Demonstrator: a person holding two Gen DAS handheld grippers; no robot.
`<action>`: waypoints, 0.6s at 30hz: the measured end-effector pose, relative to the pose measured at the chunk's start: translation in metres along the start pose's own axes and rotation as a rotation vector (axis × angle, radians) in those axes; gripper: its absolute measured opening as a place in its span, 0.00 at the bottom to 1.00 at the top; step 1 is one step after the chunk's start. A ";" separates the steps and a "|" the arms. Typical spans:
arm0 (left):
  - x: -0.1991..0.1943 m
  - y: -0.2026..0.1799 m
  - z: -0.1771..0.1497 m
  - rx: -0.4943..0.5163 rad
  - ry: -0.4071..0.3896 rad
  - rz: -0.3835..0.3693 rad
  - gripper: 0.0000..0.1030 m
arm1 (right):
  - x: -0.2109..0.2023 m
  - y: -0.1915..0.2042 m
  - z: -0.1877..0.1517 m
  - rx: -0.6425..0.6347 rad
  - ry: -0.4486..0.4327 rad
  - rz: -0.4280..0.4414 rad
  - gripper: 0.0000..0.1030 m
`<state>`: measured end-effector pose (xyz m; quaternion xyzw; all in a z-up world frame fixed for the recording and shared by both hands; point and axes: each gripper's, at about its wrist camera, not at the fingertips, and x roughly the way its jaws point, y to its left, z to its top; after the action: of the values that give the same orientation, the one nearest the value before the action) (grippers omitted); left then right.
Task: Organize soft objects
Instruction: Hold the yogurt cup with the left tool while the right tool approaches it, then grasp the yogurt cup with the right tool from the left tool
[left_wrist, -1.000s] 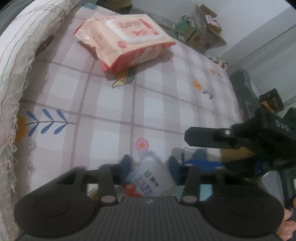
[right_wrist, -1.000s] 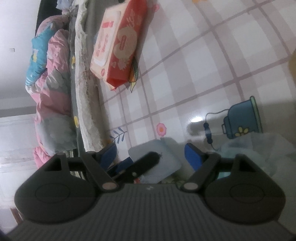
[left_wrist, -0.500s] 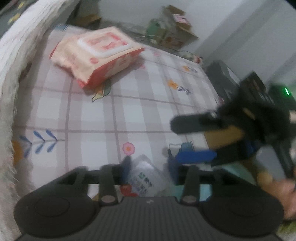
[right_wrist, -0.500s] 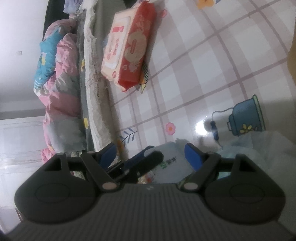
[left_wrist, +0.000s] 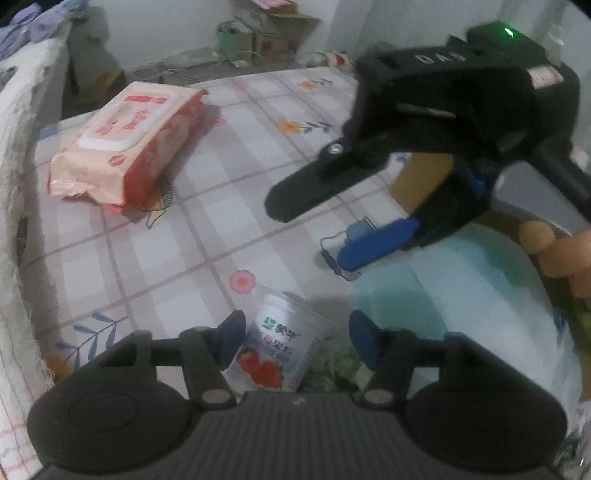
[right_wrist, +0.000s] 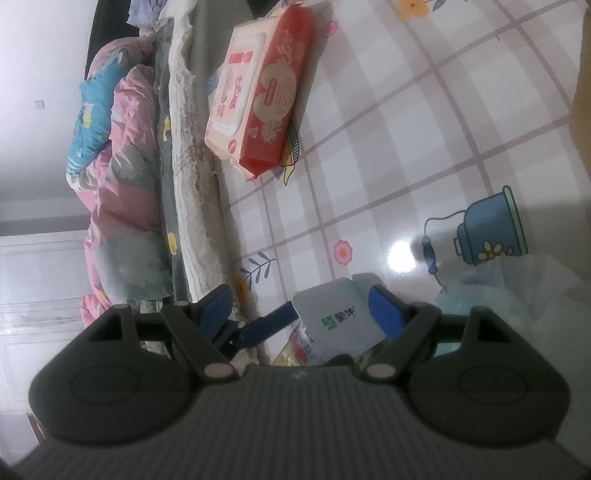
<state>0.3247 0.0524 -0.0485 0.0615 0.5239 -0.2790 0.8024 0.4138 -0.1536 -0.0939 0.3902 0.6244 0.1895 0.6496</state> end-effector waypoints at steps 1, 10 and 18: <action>0.000 -0.002 0.000 0.023 0.006 0.002 0.63 | -0.001 0.000 0.000 -0.003 0.000 -0.001 0.78; 0.023 -0.009 0.004 0.102 0.101 0.048 0.68 | 0.000 -0.003 -0.001 -0.001 0.004 -0.006 0.78; 0.035 -0.007 0.007 0.065 0.079 0.085 0.58 | -0.003 -0.006 -0.001 0.005 -0.004 -0.004 0.78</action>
<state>0.3367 0.0305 -0.0746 0.1208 0.5427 -0.2588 0.7899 0.4104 -0.1593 -0.0967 0.3908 0.6243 0.1860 0.6503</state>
